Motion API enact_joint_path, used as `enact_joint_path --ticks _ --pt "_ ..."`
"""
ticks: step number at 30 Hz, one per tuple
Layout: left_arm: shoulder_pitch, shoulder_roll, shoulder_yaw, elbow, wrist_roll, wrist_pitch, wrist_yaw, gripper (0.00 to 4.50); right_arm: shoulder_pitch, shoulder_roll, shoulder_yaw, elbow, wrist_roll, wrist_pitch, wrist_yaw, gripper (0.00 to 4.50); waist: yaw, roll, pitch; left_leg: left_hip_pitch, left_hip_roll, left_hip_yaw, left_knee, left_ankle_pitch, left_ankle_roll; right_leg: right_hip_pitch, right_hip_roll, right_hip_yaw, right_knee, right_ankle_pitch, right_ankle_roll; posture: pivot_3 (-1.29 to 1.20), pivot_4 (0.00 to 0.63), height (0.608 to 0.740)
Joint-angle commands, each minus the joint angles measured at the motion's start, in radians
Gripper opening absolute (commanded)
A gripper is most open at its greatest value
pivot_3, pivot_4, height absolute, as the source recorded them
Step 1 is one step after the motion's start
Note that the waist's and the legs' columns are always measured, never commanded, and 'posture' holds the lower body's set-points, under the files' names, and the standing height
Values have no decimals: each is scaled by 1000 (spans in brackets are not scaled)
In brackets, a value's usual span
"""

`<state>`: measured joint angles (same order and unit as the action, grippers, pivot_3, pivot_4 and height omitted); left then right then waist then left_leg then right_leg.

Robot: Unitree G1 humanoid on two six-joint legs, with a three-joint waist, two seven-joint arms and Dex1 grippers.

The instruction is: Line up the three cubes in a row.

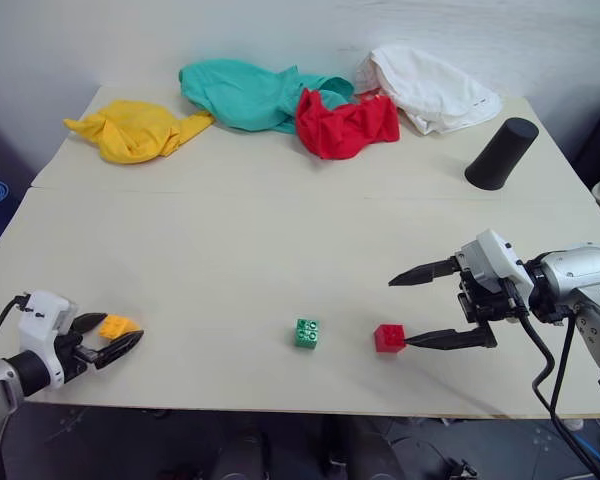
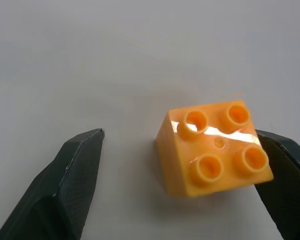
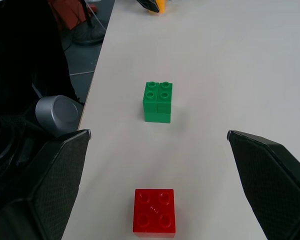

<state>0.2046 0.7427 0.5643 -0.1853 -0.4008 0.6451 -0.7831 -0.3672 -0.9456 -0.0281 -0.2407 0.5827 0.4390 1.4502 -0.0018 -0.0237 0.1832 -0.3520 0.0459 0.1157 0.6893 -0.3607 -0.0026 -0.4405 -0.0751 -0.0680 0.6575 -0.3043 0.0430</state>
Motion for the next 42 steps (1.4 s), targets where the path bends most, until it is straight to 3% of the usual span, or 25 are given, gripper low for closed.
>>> enact_joint_path --ticks 1,7,14,17,20,25,30,34,42 --pt "6 7 -33 -33 -8 24 12 3295 -12 -16 -34 -24 22 2 0 4500 -2 0 0 0 0 0 0 0 0 0 0 0 0 0 0 0 150 740" --pt "17 26 -41 -49 -7 31 15 1509 -8 -15 -32 -22 18 -3 2 4500 -2 0 0 0 0 0 -1 0 0 0 0 0 0 0 0 0 150 740" --pt "-37 150 -95 -22 -12 -76 -141 1533 8 -21 -38 -30 19 -1 1 4500 -2 0 0 0 0 0 -1 0 -1 0 0 0 -1 0 0 0 150 740" --pt "-139 238 -219 -6 6 -179 -291 1533 32 -28 -46 -42 14 -4 -2 4500 2 0 0 -1 0 -1 -1 0 -1 0 0 -2 -1 0 0 0 150 740" --pt "-308 267 -371 30 21 -204 -381 1533 66 -34 -62 -65 10 -6 -16 4500 0 0 0 -1 -1 -1 -1 1 -1 0 0 -2 -2 0 0 0 150 740" --pt "-623 177 -678 120 130 -274 -511 1533 189 -52 -140 -158 33 25 -73 4500 6 1 0 -2 -1 1 -2 2 -1 0 2 -3 -2 0 0 0 150 740" --pt "-724 67 -806 194 217 -310 -487 1533 254 -61 -181 -208 32 33 -108 4500 -7 0 1 0 0 5 -1 2 -1 -1 7 3 -1 1 1 0 150 740" --pt "-729 41 -844 188 237 -335 -516 1533 284 -66 -199 -232 32 35 -133 4500 -2 0 1 0 2 5 0 3 -2 -1 9 4 0 1 1 0 150 740" --pt "-641 143 -780 124 207 -366 -566 1533 307 -79 -219 -223 26 21 -139 4500 -2 0 1 0 2 5 0 3 -2 -2 9 4 0 1 1 0 150 740"
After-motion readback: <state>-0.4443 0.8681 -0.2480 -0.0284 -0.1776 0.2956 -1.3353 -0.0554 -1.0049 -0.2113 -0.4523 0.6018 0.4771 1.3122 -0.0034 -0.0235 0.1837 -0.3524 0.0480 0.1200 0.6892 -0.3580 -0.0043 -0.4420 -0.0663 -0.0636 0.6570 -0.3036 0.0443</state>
